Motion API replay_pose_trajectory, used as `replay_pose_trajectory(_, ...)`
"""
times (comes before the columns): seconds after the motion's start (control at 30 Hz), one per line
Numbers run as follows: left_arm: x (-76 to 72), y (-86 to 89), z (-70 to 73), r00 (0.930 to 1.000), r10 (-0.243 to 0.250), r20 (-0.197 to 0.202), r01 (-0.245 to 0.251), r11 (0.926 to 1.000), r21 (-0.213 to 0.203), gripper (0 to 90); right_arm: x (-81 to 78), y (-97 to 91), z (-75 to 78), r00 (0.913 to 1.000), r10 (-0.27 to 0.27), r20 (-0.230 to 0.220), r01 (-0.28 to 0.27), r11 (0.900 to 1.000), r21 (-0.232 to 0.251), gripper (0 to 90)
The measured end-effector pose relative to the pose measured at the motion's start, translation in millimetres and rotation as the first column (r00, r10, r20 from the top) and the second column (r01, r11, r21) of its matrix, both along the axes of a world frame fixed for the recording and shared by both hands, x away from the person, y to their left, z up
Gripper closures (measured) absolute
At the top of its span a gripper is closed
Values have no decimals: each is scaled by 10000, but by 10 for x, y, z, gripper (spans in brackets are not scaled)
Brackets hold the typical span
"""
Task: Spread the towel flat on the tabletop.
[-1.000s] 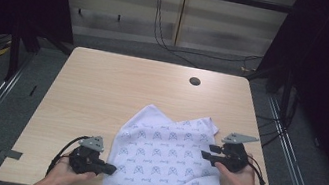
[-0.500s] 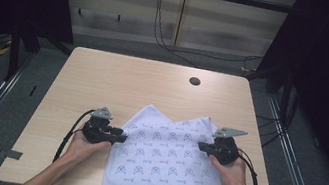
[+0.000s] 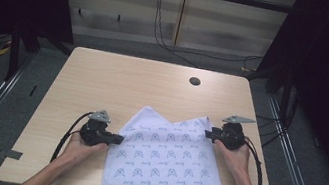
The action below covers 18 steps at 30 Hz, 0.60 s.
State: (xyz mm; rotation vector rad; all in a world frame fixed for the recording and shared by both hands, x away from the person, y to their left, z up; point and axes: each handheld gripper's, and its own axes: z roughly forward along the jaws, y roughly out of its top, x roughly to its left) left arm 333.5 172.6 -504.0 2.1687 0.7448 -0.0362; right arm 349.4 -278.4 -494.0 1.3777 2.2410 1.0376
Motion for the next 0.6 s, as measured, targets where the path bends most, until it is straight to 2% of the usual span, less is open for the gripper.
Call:
replay_pose_trajectory(0.07, -8, -7, 0, 10000, -45, 61, 45, 10000, 46, 878, 88, 44, -63, 9999, -48, -156, 47, 10000, -59, 638)
replay_pose_trajectory(0.13, -24, -8, 7, 10000, 47, 87, -47, 10000, 26, 881, 94, 90, -81, 9998, 129, -144, -127, 9998, 150, 849)
replay_pose_trajectory(0.17, -30, 2, 11, 10000, 16, 56, -16, 10000, -8, 882, 65, 115, -55, 9998, 177, 60, -179, 9995, 251, 885)
replay_pose_trajectory(0.2, -30, 2, 11, 10000, 16, 56, -16, 10000, -8, 883, 65, 115, -55, 9998, 177, 60, -179, 9995, 251, 885)
replay_pose_trajectory(0.23, -53, 22, 22, 10000, 56, 42, -56, 9999, -99, 884, -45, 161, 94, 9976, 529, 445, -555, 9968, 582, 892)
replay_pose_trajectory(0.33, -90, 43, 44, 10000, 11, 44, -11, 9999, -134, 886, -301, 194, 326, 9900, 1072, 912, -1180, 9854, 1230, 892)
replay_pose_trajectory(0.37, -157, 60, 71, 10000, -35, 29, 35, 9998, -201, 887, -421, 204, 384, 9862, 1322, 994, -1458, 9785, 1457, 892)
replay_pose_trajectory(0.4, -157, 60, 71, 10000, -35, 29, 35, 9998, -201, 887, -421, 204, 384, 9862, 1322, 994, -1458, 9785, 1457, 892)
replay_pose_trajectory(0.43, -202, 64, 84, 10000, -72, 40, 73, 9997, -223, 887, -553, 217, 420, 9823, 1601, 967, -1737, 9728, 1531, 892)
replay_pose_trajectory(0.5, -297, 74, 108, 9997, -253, -27, 252, 9993, -280, 888, -831, 250, 430, 9729, 2154, 840, -2255, 9645, 1378, 892)
replay_pose_trajectory(0.53, -404, 78, 127, 9983, -560, -134, 556, 9979, -319, 887, -1075, 266, 359, 9668, 2528, 386, -2557, 9569, 1378, 892)
replay_pose_trajectory(0.57, -459, 74, 133, 9973, -718, -144, 714, 9971, -278, 887, -1170, 268, 295, 9635, 2675, 89, -2663, 9551, 1302, 891)
replay_pose_trajectory(0.6, -459, 74, 133, 9973, -718, -144, 714, 9971, -278, 887, -1170, 268, 295, 9635, 2675, 89, -2663, 9551, 1302, 891)
